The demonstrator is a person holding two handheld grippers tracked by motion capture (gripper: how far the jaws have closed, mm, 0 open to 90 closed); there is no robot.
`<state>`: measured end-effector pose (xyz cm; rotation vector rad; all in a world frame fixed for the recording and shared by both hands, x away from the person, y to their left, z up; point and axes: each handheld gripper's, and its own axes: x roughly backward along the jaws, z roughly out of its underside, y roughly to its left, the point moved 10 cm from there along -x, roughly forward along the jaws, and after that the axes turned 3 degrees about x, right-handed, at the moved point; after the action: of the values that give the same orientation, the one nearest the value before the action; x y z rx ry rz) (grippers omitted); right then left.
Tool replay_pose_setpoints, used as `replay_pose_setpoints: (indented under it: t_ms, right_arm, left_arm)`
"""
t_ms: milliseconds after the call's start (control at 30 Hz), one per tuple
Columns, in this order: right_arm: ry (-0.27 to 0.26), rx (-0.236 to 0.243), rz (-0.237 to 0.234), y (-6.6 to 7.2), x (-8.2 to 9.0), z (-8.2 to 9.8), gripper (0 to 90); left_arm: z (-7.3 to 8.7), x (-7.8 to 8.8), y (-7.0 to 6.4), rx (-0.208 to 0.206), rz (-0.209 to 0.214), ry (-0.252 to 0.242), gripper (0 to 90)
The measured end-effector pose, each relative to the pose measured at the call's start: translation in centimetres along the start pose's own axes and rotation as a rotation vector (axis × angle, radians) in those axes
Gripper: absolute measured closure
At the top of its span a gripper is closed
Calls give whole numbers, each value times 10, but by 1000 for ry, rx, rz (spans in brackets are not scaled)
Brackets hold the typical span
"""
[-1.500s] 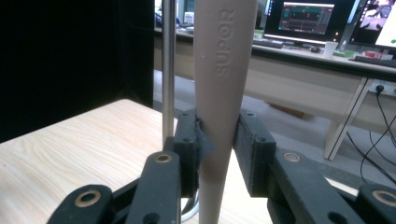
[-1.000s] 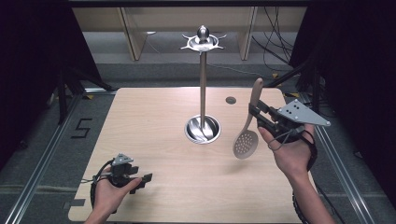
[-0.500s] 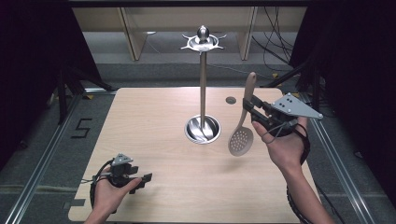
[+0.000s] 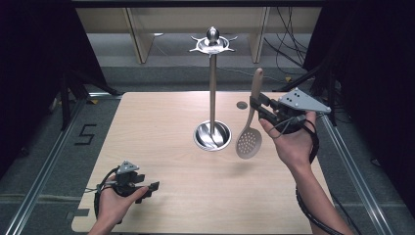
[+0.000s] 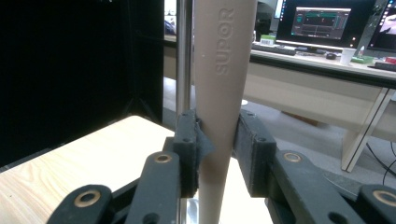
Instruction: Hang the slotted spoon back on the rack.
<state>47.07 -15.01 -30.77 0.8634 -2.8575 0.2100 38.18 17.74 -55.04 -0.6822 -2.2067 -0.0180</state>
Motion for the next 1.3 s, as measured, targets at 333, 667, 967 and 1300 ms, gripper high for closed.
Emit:
replay_pose_setpoints:
  t_ms: [333,667,967,1300]
  right_arm:
    - [-5,36,16,-7,-8,-9,717]
    - [11,26,9,-6,-15,-13,716]
    - [12,40,-1,-3,-26,-18,716]
    - [24,23,-1,0,-33,-20,716]
  left_arm:
    - [0,0,0,5,-3,-4,317]
    - [0,0,0,6,-3,-2,316]
    - [0,0,0,6,-1,-6,316]
    - [-1,0,-1,35,-8,-17,317]
